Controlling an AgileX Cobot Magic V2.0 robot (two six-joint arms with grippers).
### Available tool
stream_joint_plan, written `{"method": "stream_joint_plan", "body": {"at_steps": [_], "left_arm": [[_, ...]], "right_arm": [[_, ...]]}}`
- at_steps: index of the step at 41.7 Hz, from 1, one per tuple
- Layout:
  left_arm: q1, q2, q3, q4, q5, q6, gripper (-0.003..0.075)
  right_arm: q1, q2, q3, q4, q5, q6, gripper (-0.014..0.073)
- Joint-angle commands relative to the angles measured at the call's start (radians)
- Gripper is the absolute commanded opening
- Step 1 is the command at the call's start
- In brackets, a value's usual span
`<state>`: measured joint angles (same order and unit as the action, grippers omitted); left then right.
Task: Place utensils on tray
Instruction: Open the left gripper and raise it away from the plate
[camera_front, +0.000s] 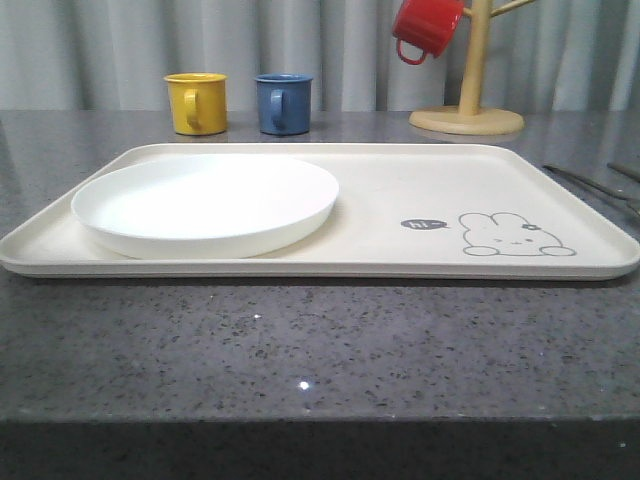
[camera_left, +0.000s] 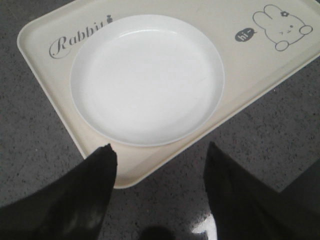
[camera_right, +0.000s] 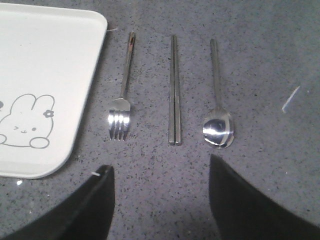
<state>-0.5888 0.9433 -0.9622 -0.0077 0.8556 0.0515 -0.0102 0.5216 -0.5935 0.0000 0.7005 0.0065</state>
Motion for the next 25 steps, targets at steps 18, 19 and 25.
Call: {"method": "stream_joint_plan", "body": {"at_steps": [18,19,25], "left_arm": [[-0.006,-0.13,0.066,0.008,-0.062,-0.02,0.0401],[-0.006,-0.13,0.066,0.008,-0.062,-0.02,0.0401],[-0.006,-0.13,0.066,0.008,-0.064,-0.02,0.0401]], "right_arm": [[0.001,0.185,-0.172,0.163,0.154,-0.056,0.0445],[0.001,0.208,-0.193,0.165,0.17,-0.056,0.0445],[0.004,0.351,-0.294,0.166,0.252,-0.063,0.0445]]}}
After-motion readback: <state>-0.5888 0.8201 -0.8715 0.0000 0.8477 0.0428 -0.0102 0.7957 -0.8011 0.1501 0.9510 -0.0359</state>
